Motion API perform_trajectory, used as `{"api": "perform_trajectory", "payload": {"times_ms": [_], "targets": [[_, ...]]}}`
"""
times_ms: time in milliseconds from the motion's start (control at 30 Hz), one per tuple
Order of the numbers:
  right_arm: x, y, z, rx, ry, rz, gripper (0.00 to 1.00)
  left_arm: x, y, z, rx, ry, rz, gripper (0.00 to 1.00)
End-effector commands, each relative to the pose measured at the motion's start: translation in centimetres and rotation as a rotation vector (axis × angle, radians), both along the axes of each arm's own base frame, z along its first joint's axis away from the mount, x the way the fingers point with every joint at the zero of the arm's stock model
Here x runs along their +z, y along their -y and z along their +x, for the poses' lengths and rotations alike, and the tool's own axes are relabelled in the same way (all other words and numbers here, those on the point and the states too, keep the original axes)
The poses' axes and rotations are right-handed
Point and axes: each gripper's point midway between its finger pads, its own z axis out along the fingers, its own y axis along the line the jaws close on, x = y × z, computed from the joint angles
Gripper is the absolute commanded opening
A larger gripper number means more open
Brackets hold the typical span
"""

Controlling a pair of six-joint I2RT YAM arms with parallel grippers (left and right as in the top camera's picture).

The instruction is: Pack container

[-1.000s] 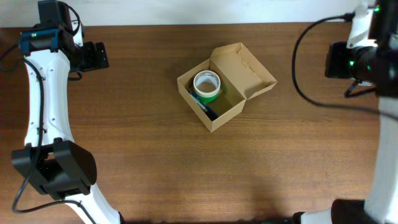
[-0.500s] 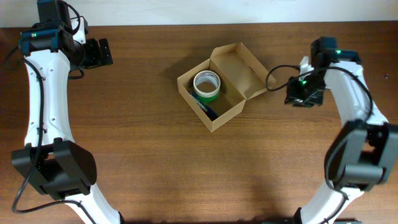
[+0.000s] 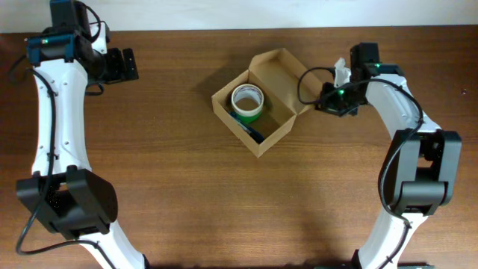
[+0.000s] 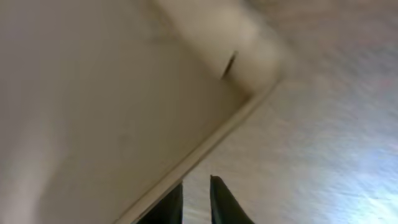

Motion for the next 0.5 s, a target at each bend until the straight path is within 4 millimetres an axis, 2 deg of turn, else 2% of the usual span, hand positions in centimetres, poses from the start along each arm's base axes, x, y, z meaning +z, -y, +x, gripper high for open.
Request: {"api": "perform_trajectory", "payload": {"times_ms": [0,300,467], "targets": [[0.8,-2.6,0.6,0.028,0.032,0.084,0.16,-0.6,-0.2,-0.1,-0.024,-0.021,0.038,1.00],[2.0,-7.2,2.1,0.128,0.142,0.122,0.16,-0.7,-0.2,0.0,-0.029,-0.020,0.043,1.00],[2.4,-9.5,2.1,0.180,0.170,0.134,0.16,-1.8,0.1,0.3,-0.036,-0.045,0.037,1.00]]}}
